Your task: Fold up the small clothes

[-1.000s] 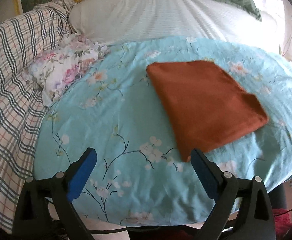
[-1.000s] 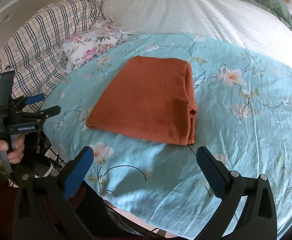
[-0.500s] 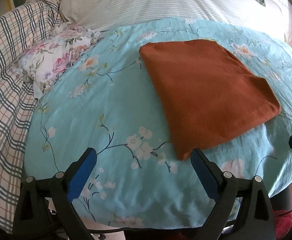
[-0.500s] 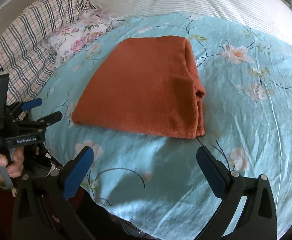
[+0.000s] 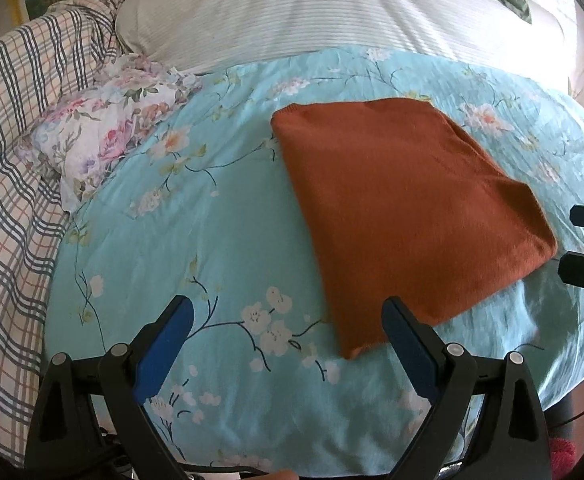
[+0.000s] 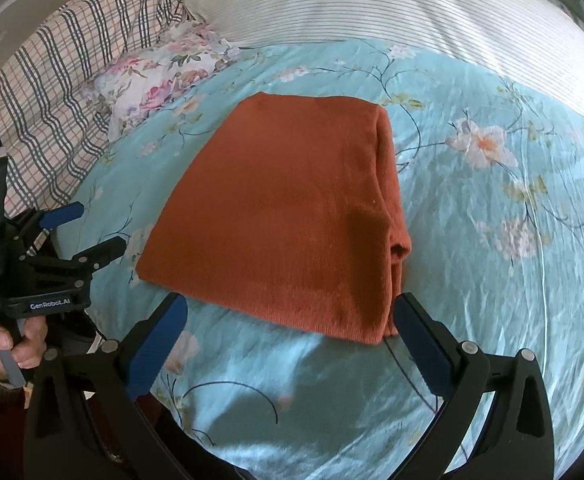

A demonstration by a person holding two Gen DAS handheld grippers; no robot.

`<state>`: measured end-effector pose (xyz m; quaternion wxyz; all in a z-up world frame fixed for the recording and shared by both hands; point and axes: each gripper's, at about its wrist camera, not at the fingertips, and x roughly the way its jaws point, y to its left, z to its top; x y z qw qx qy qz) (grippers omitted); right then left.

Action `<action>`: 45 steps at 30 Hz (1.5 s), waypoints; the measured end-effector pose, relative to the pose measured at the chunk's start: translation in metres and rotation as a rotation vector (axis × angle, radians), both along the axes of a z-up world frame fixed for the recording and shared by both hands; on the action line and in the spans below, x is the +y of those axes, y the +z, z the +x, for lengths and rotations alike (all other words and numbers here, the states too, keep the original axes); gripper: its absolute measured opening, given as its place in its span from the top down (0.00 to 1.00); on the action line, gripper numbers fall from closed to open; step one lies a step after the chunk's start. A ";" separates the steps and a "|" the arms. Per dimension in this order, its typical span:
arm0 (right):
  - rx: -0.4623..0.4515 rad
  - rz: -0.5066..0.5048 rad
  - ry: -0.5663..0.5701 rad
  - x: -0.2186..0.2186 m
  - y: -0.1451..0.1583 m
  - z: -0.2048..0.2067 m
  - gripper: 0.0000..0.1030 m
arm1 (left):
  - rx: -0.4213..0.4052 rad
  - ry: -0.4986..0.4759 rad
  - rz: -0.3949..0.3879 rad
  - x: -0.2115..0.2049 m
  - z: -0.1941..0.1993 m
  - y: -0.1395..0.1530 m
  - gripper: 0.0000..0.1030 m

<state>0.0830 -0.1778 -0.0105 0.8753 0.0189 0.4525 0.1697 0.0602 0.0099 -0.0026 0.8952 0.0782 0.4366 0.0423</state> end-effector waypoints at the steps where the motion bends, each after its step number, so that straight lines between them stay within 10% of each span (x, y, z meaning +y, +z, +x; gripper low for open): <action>1: -0.002 0.000 0.003 0.001 0.001 0.002 0.01 | 0.000 0.000 -0.002 0.001 0.001 0.000 0.07; 45: 0.008 0.020 -0.003 0.001 -0.002 -0.002 0.01 | -0.023 -0.016 -0.047 -0.009 -0.007 0.010 0.07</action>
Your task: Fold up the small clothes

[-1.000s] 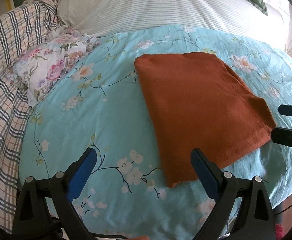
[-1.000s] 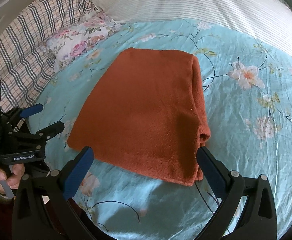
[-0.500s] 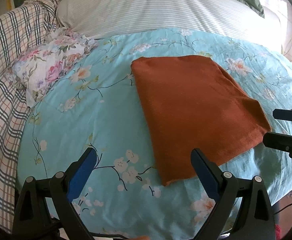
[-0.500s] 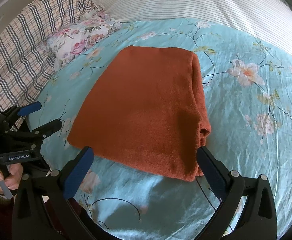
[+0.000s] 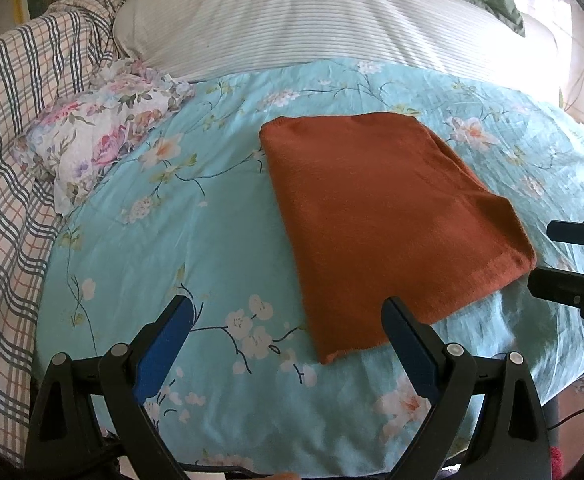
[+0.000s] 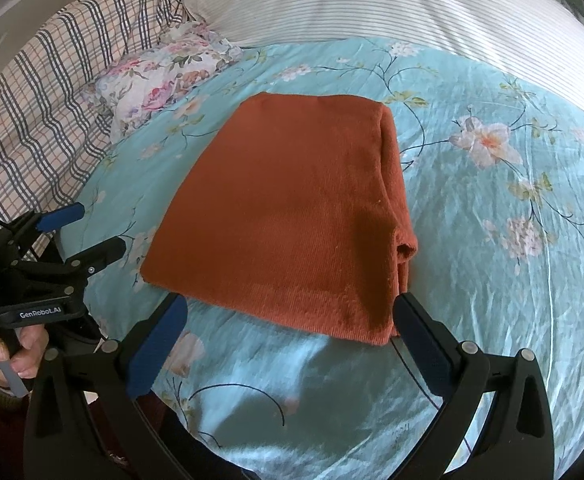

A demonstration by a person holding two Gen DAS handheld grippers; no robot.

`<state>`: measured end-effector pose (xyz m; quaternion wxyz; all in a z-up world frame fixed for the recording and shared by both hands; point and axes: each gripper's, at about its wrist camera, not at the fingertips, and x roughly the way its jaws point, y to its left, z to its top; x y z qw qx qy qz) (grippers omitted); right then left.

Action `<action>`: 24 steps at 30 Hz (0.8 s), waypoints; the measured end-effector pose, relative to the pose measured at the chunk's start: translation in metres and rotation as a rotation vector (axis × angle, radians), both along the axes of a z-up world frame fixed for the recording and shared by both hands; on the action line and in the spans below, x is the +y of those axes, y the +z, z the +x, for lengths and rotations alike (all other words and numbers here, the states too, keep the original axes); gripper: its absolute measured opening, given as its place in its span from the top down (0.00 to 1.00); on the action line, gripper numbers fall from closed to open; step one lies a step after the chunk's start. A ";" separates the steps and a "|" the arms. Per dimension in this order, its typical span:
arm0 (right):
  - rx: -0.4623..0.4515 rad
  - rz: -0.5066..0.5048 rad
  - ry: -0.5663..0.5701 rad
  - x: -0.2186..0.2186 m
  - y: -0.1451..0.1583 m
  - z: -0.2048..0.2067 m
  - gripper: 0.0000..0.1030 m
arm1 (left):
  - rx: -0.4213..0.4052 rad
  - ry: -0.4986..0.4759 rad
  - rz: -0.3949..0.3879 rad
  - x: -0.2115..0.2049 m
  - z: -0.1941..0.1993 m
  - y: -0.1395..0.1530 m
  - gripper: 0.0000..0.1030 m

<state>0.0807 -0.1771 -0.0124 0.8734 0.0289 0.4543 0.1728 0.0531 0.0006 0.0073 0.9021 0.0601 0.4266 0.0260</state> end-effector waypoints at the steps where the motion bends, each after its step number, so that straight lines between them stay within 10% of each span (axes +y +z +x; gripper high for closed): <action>1: -0.001 0.000 0.002 0.000 0.000 -0.003 0.01 | 0.000 -0.002 -0.002 0.000 -0.002 0.001 0.07; 24: -0.013 0.001 -0.008 -0.009 0.007 -0.015 0.01 | -0.006 -0.041 0.004 -0.010 -0.013 0.001 0.07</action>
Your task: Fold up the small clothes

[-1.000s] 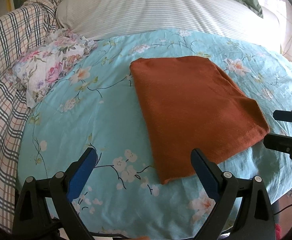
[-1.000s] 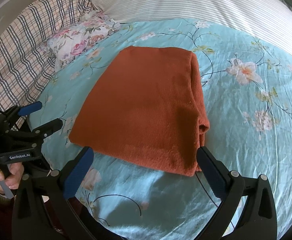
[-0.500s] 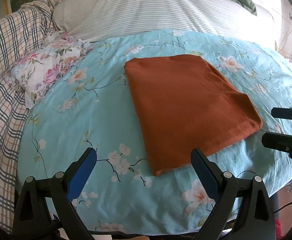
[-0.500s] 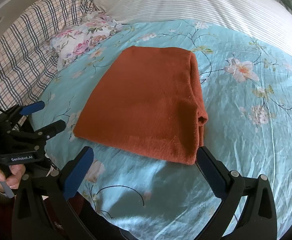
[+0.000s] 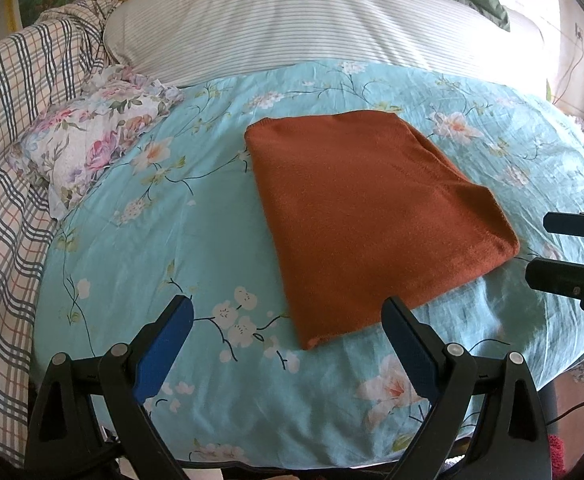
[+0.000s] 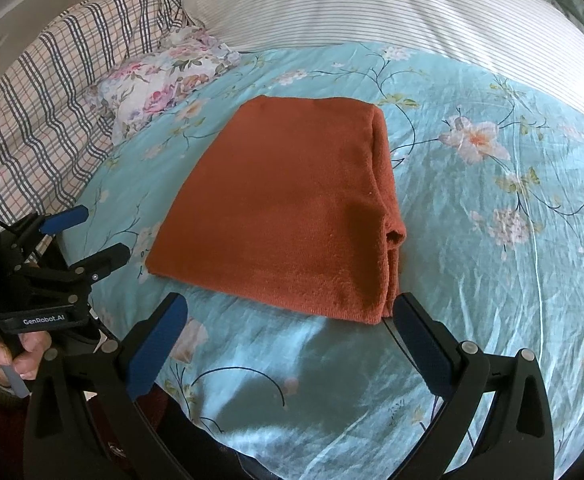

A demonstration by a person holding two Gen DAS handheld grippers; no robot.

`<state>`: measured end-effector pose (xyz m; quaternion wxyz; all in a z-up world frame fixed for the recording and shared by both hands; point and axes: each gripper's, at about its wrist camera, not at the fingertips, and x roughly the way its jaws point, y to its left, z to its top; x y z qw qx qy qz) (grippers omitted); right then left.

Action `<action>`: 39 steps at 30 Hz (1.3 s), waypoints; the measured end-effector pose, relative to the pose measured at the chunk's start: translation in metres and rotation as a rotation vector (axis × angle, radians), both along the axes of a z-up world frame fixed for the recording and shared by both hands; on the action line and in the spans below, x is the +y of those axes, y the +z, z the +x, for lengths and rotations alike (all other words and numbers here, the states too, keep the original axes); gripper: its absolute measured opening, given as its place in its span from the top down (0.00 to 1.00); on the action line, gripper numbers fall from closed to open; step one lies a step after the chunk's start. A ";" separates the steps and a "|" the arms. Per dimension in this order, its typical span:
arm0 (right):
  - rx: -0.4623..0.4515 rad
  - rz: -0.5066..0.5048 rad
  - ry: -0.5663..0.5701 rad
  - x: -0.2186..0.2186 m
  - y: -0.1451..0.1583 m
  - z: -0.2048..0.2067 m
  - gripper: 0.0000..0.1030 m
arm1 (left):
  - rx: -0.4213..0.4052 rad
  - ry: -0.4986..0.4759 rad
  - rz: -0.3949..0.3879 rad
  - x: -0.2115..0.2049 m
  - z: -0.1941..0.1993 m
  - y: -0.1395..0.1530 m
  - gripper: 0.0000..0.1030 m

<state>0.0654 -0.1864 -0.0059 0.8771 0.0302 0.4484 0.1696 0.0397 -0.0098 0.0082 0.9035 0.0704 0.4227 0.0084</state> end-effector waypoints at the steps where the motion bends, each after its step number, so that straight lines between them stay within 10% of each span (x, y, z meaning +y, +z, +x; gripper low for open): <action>1: 0.000 0.000 -0.001 0.000 0.000 0.000 0.01 | 0.000 0.000 0.000 0.000 0.000 0.000 0.07; 39: 0.006 0.007 -0.016 0.012 0.001 -0.004 0.01 | 0.006 0.001 0.000 -0.004 0.004 -0.001 0.07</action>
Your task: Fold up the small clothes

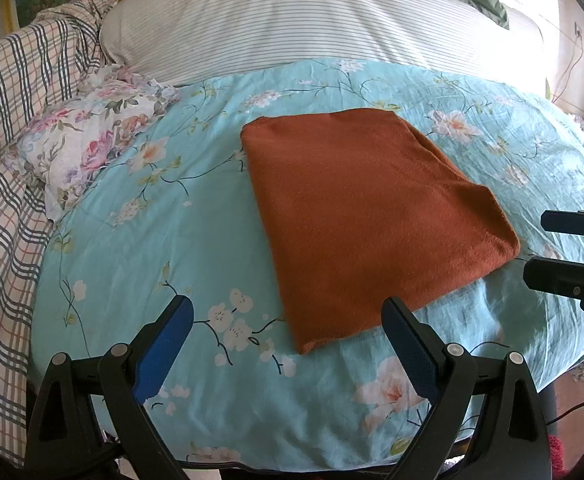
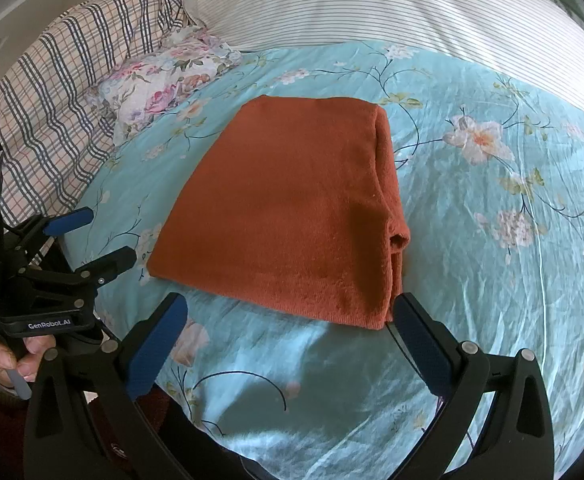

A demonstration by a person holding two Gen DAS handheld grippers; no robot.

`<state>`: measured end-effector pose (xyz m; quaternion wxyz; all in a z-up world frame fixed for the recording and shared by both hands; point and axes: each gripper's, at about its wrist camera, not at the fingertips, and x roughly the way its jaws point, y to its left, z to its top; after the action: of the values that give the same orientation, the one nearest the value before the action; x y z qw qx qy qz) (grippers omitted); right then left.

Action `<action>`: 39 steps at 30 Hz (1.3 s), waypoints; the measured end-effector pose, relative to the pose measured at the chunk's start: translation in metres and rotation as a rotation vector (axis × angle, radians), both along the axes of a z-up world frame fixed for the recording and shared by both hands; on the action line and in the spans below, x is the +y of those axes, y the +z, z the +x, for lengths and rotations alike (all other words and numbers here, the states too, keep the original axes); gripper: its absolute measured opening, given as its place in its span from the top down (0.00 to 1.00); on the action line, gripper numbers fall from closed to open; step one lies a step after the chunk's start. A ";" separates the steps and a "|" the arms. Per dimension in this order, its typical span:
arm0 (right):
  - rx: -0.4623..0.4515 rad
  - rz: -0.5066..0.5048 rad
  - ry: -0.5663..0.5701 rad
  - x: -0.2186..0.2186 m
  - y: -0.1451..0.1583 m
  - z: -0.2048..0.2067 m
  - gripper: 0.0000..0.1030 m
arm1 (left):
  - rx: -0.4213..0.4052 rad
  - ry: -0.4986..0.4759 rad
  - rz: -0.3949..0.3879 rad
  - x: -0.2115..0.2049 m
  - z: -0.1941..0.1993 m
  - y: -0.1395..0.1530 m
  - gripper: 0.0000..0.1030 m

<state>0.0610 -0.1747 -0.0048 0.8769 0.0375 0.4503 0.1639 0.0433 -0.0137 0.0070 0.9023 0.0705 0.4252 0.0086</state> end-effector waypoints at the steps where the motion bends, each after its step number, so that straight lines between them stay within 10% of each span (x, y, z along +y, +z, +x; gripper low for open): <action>1: 0.000 0.000 -0.001 0.000 0.000 0.000 0.01 | 0.000 0.001 0.000 0.000 0.000 0.000 0.07; 39: 0.002 0.012 -0.018 -0.006 -0.002 0.037 0.01 | -0.009 -0.006 -0.001 0.007 0.035 0.000 0.07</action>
<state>0.0980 -0.1806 -0.0068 0.8777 0.0471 0.4497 0.1587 0.0787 -0.0071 0.0067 0.9043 0.0712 0.4209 0.0062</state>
